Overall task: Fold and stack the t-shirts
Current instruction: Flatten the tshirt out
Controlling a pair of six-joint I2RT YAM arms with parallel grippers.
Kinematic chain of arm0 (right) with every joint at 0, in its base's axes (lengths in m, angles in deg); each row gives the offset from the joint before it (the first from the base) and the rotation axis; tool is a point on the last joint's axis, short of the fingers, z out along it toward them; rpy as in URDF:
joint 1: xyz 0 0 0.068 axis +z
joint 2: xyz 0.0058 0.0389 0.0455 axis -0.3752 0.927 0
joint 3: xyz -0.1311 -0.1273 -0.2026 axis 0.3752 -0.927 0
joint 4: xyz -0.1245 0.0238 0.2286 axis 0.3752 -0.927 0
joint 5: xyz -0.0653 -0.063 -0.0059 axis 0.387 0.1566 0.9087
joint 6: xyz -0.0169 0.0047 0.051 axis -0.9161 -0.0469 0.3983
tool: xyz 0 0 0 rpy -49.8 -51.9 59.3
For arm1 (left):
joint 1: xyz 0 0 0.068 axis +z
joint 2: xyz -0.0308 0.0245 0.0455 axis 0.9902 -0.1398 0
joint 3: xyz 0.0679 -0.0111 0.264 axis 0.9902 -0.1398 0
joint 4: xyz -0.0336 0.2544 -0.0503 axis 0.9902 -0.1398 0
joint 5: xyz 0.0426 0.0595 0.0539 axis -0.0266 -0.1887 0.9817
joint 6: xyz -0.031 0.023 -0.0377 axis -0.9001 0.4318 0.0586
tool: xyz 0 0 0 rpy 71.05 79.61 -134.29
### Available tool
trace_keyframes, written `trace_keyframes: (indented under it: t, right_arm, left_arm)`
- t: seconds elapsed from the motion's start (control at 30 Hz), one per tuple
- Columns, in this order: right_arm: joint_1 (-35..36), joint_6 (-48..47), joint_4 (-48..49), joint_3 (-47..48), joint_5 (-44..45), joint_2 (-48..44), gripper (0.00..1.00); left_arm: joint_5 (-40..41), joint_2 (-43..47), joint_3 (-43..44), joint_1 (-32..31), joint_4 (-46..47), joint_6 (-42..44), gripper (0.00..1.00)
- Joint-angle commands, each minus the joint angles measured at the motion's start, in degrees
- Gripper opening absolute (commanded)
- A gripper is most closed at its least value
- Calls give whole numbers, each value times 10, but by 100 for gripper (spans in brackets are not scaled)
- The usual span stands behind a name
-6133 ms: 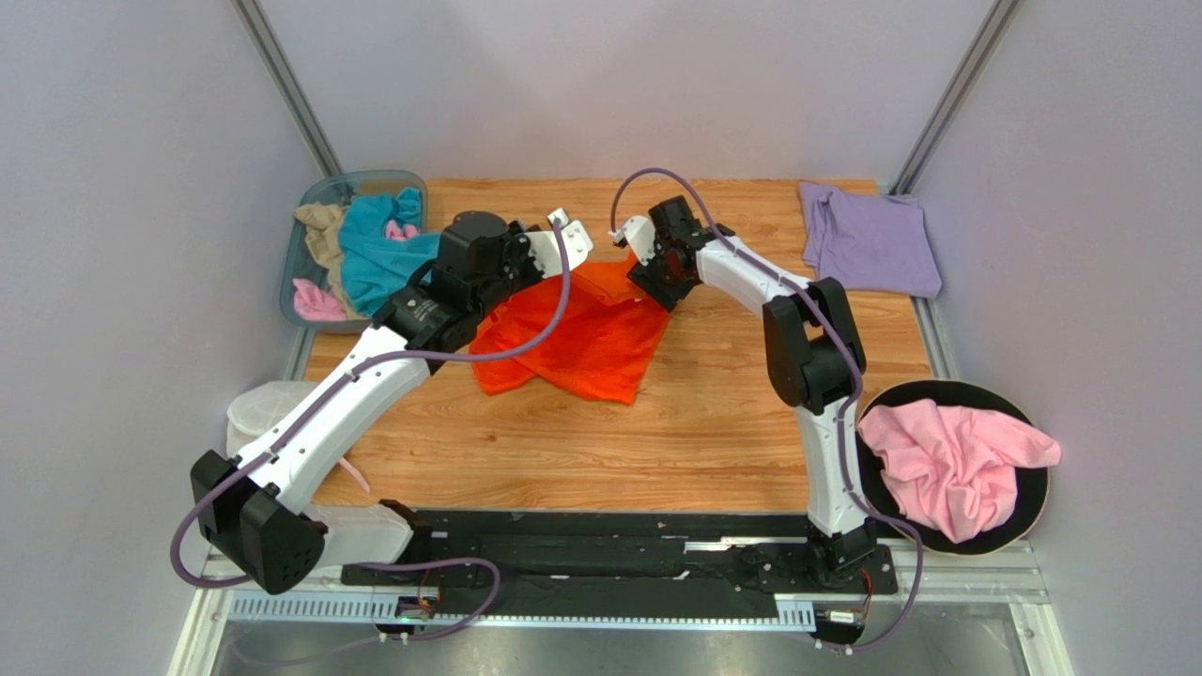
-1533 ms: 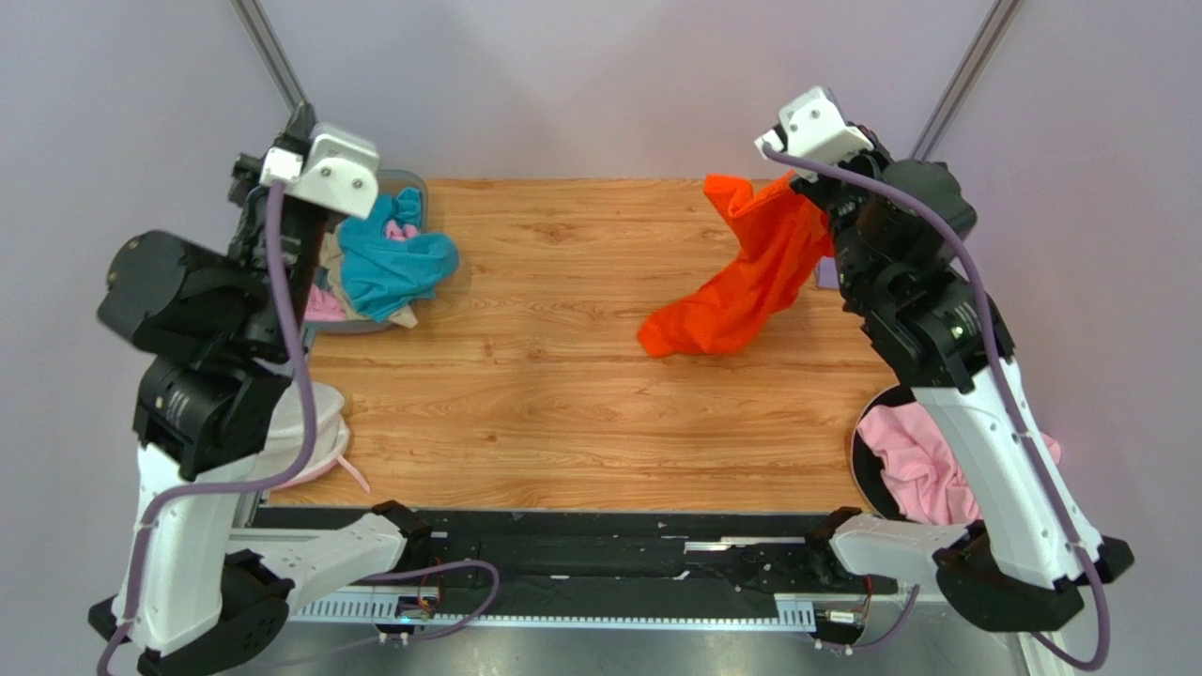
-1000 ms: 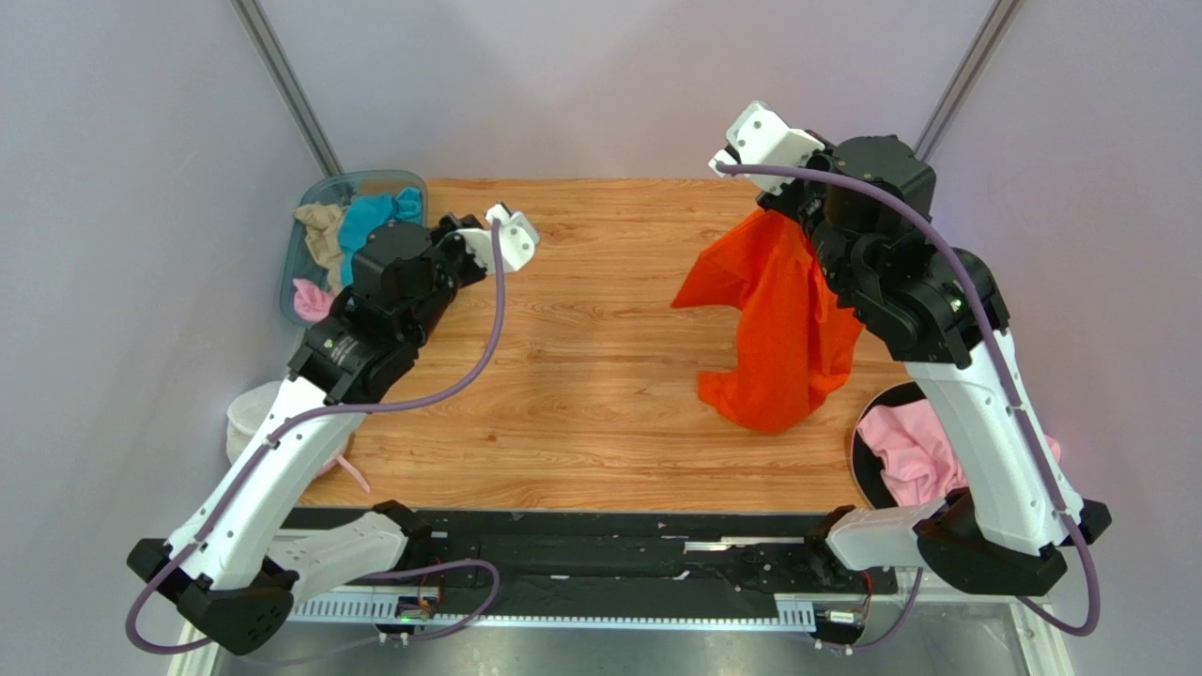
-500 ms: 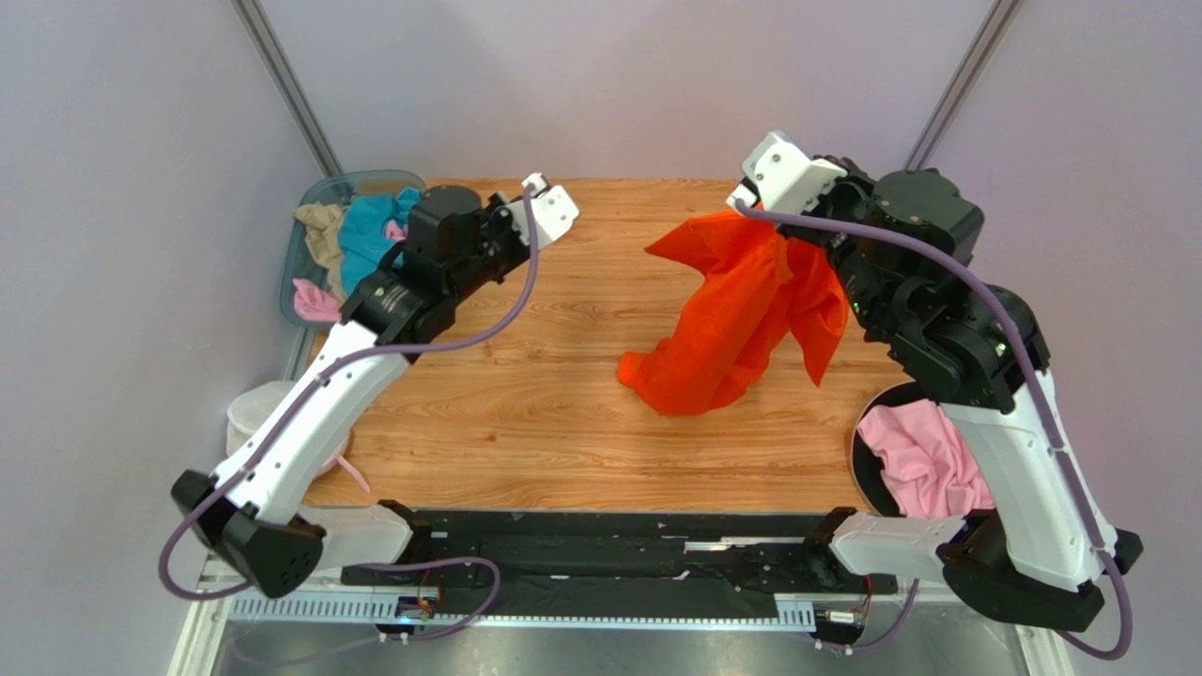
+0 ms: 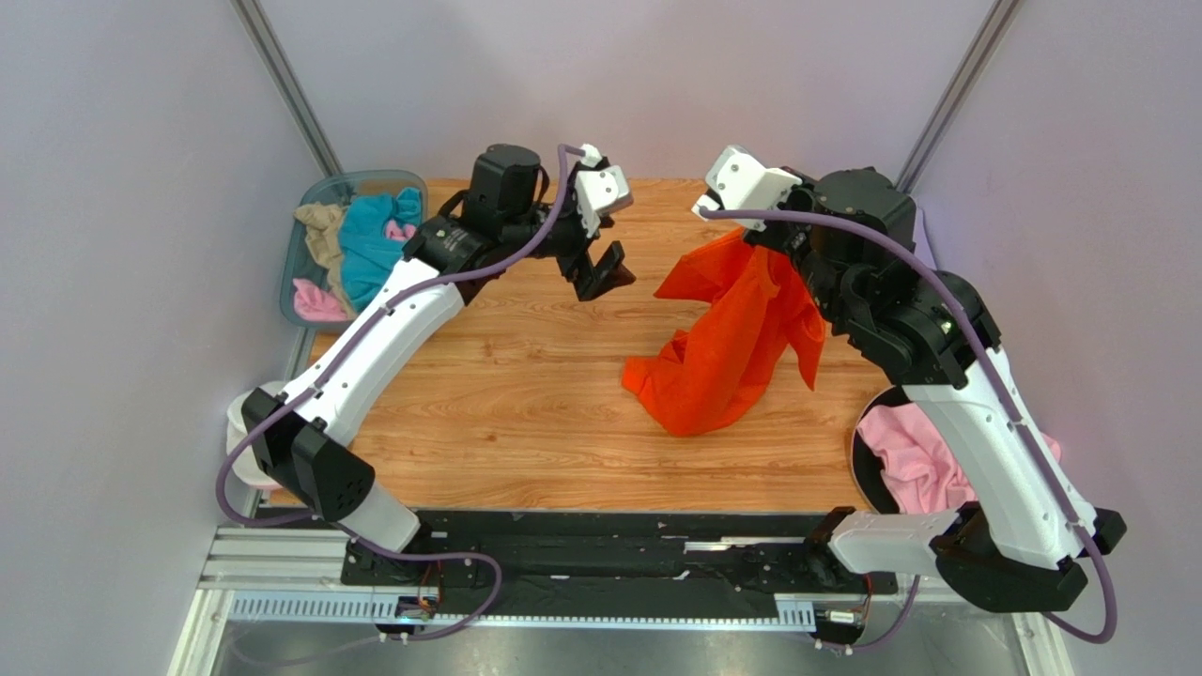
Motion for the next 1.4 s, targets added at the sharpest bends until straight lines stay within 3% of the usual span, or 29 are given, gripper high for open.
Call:
trace_keyframes:
  t: [0.0,0.2,0.53,0.63,0.67,0.73,0.77,0.8,0.93,1.1,1.2,1.37]
  right_arm:
    - [3,16,28,39,-5,18,0]
    - [14,23,26,72,-6,40,0]
    - [29,22,23,79,2,45,0]
    - [30,22,21,70,3,36,0]
    - [30,21,23,67,4,35,0]
    - [30,16,25,58,7,28,0]
    - [30,16,27,54,8,26,0]
    - [30,14,28,53,9,22,0]
    - [30,9,31,44,18,19,0]
    - [29,3,46,21,29,17,0]
    - [29,-9,68,25,39,28,0]
    - [29,-31,95,73,39,58,0]
  left_arm:
    - [-113,-15,10,-23,42,-41,99]
    - [-142,-62,25,-51,69,-61,99]
    - [-135,-153,128,-62,38,-57,94]
    - [-128,-164,140,-62,33,-61,76]
    - [-115,-163,140,-63,30,-63,60]
    - [-100,-158,136,-62,21,-55,37]
    - [-78,-148,125,-62,17,-46,8]
    - [-65,-140,114,-62,17,-40,0]
    - [10,-75,16,-63,30,-4,0]
    - [152,45,-42,-61,23,43,0]
    - [228,92,-13,-62,-12,66,0]
    - [300,108,152,-61,-92,92,0]
